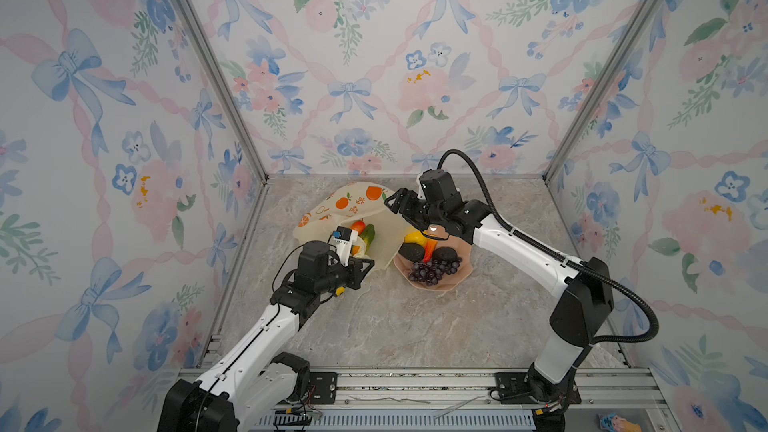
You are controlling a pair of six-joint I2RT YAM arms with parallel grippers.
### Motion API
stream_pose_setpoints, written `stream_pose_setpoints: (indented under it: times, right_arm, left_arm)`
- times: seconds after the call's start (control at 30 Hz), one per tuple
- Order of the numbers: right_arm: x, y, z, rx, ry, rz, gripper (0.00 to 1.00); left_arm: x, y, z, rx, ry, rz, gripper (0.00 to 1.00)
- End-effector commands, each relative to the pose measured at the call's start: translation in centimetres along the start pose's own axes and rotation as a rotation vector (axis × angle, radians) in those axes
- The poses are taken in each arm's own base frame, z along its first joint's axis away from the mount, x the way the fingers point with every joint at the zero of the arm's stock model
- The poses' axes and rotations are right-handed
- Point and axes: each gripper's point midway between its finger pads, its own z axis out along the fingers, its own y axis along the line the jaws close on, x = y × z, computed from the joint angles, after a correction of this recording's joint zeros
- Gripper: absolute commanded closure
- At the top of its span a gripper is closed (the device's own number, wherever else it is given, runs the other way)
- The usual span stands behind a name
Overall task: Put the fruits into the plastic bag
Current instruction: 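Withdraw the right gripper from the bag and lower it over the bowl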
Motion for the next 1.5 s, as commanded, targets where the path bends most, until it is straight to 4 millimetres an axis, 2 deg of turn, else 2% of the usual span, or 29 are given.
stream_pose_setpoints:
  times: [0.0,0.13,0.27,0.43,0.57,0.73,0.97,1.17,1.47]
  right_arm:
    - [2.6,-1.8,0.7,0.007,0.148,-0.067,0.22]
    - [3.2,-2.0,-1.2,0.033,0.168,-0.222,0.21]
    - [3.0,-3.3,-5.3,0.130,0.131,-0.382,0.18]
    - [4.2,-8.1,-9.9,0.328,0.169,-0.488,0.08]
    - [6.4,-11.1,-11.2,0.373,0.244,-0.496,0.05]
    - [8.4,-12.5,-9.6,0.331,0.309,-0.452,0.05]
    - [8.2,-13.0,-5.9,0.306,0.314,-0.407,0.06]
    - [8.3,-14.4,-2.5,0.311,0.365,-0.370,0.08]
    - [8.1,-15.8,0.3,0.318,0.387,-0.349,0.10]
  left_arm:
    - [-0.4,-0.1,-0.2,-0.011,-0.010,0.029,1.00]
    - [-0.4,0.0,-0.2,-0.020,-0.011,0.032,1.00]
    - [-0.3,0.1,0.0,-0.019,0.000,0.028,1.00]
    - [-0.4,0.0,-0.1,-0.015,-0.004,0.028,1.00]
    - [-0.4,-0.1,-0.1,-0.014,-0.004,0.028,1.00]
    - [-0.5,-0.2,-0.1,-0.011,-0.005,0.028,1.00]
    - [-0.7,-0.3,-0.4,-0.015,-0.020,0.035,1.00]
    - [-0.8,-0.4,-0.6,-0.014,-0.025,0.039,1.00]
    - [-1.0,-0.4,-0.7,-0.014,-0.029,0.042,1.00]
